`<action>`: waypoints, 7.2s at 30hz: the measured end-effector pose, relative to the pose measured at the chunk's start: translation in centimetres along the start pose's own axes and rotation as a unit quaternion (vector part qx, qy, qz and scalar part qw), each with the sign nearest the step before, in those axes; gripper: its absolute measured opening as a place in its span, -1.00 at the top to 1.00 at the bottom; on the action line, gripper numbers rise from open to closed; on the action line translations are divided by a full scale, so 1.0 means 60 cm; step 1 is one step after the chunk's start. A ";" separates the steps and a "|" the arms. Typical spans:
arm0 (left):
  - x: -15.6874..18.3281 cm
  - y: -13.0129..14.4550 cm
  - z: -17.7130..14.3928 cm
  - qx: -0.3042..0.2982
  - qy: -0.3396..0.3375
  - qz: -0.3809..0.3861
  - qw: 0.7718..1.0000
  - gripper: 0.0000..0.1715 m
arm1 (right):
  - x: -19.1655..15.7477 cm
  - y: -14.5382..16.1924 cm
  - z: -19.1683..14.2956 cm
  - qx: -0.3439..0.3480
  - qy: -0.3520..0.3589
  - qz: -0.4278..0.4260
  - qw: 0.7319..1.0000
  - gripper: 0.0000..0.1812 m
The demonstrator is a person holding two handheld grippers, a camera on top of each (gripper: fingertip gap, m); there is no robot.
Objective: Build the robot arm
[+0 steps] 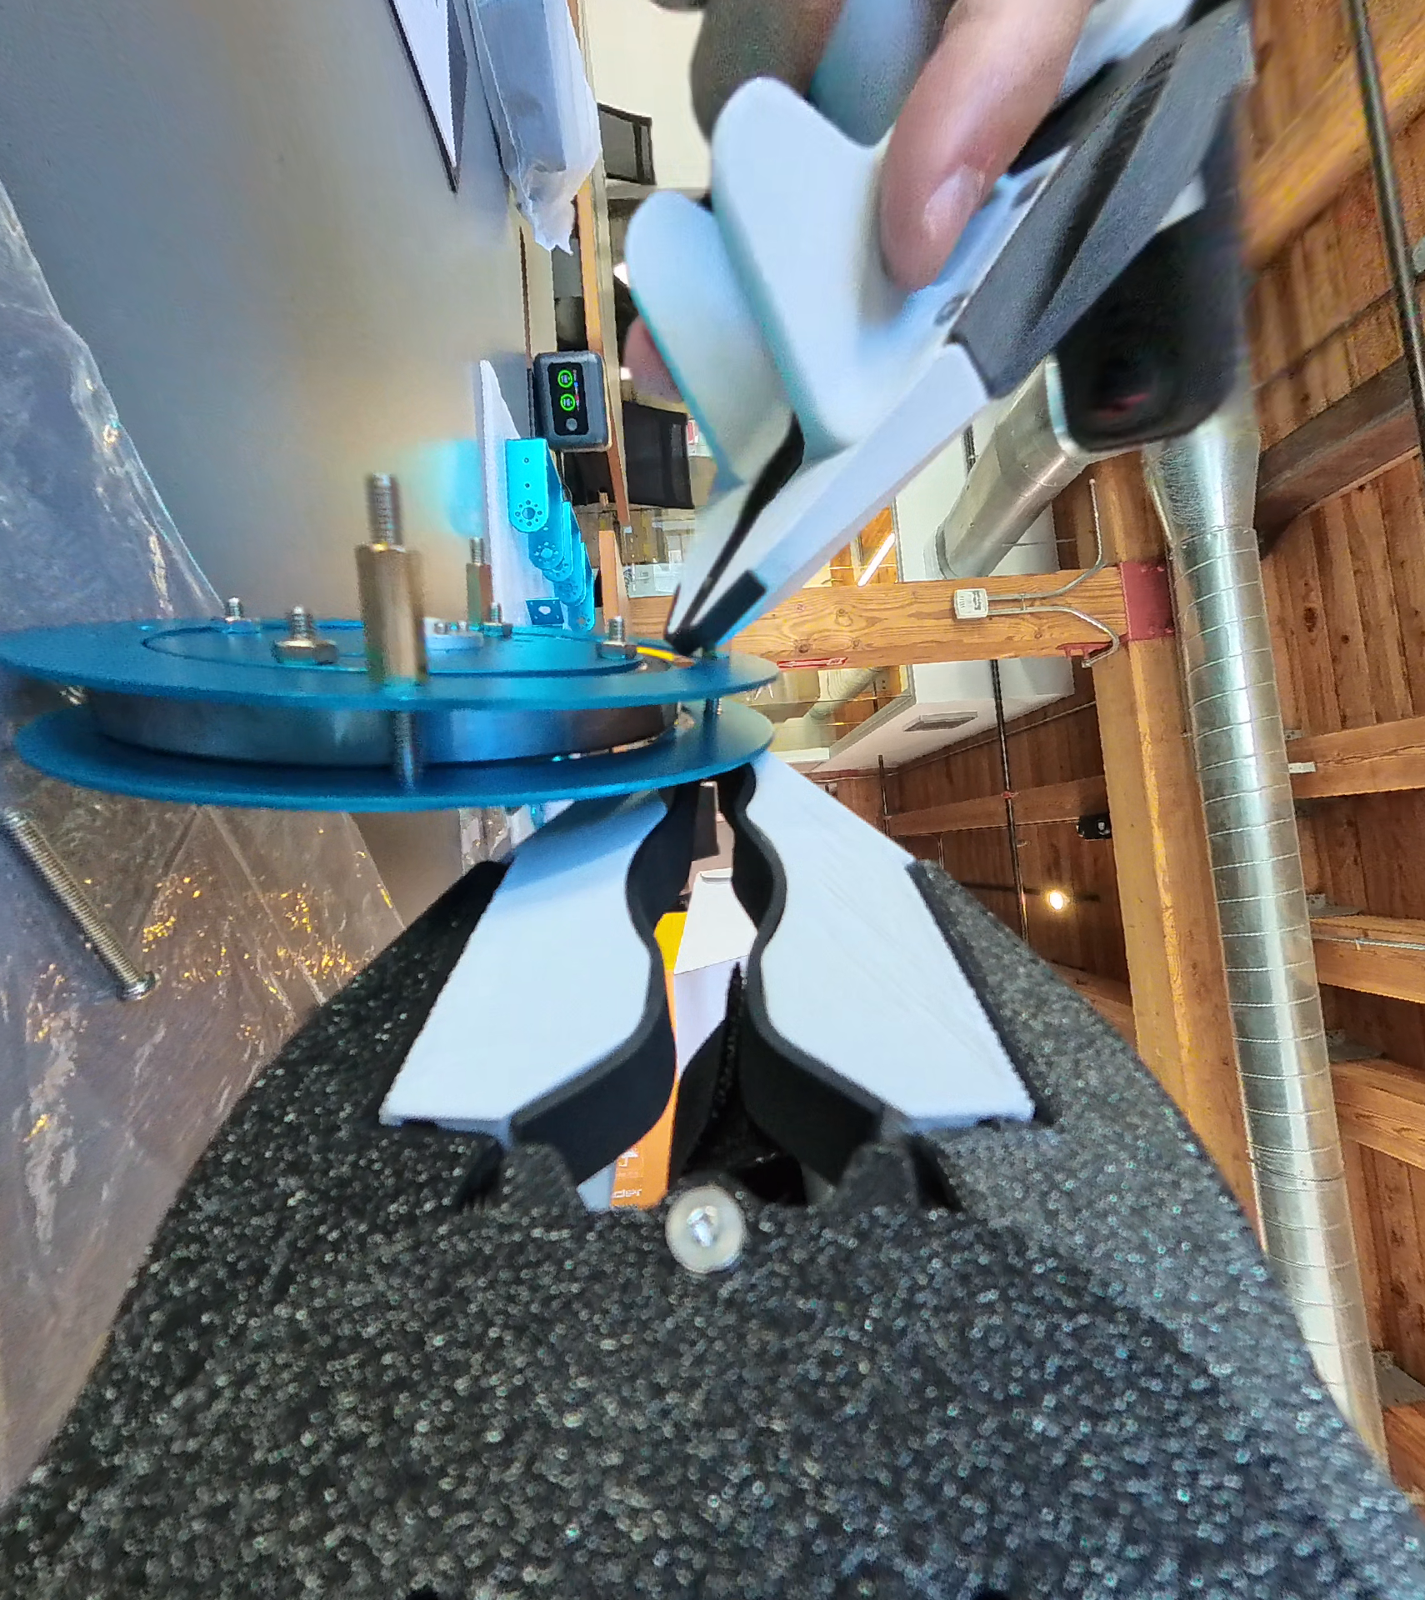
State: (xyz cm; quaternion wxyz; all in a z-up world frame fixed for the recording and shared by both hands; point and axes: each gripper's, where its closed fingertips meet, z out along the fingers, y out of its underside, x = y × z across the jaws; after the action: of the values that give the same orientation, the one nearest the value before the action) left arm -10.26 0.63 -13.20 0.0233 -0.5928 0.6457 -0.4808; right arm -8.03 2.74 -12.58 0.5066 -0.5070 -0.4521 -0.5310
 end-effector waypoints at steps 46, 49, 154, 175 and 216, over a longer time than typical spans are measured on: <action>0.012 0.020 0.003 0.005 0.089 -0.047 0.995 0.95 | 0.001 -0.006 0.002 -0.003 0.001 -0.008 1.000 0.98; 0.001 0.020 0.005 0.018 -0.018 0.109 0.994 0.94 | 0.001 -0.005 0.002 -0.001 0.000 -0.004 1.000 0.98; -0.026 -0.005 -0.004 -0.010 -0.238 0.318 0.918 0.95 | -0.001 0.002 0.008 -0.021 0.007 -0.009 1.000 0.98; -0.019 -0.009 -0.009 0.019 -0.374 0.618 0.691 0.94 | 0.000 -0.006 0.001 -0.010 -0.007 0.007 1.000 0.98; 0.010 0.018 -0.020 0.174 -0.315 0.652 0.667 0.94 | -0.012 -0.055 -0.056 0.160 -0.444 0.628 0.619 0.66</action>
State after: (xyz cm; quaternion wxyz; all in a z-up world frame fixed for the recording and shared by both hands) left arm -11.96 0.71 -12.93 0.6356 -0.1214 0.7265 -0.2313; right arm -11.59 -0.29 -13.47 0.5270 -0.7523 -0.2715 0.2873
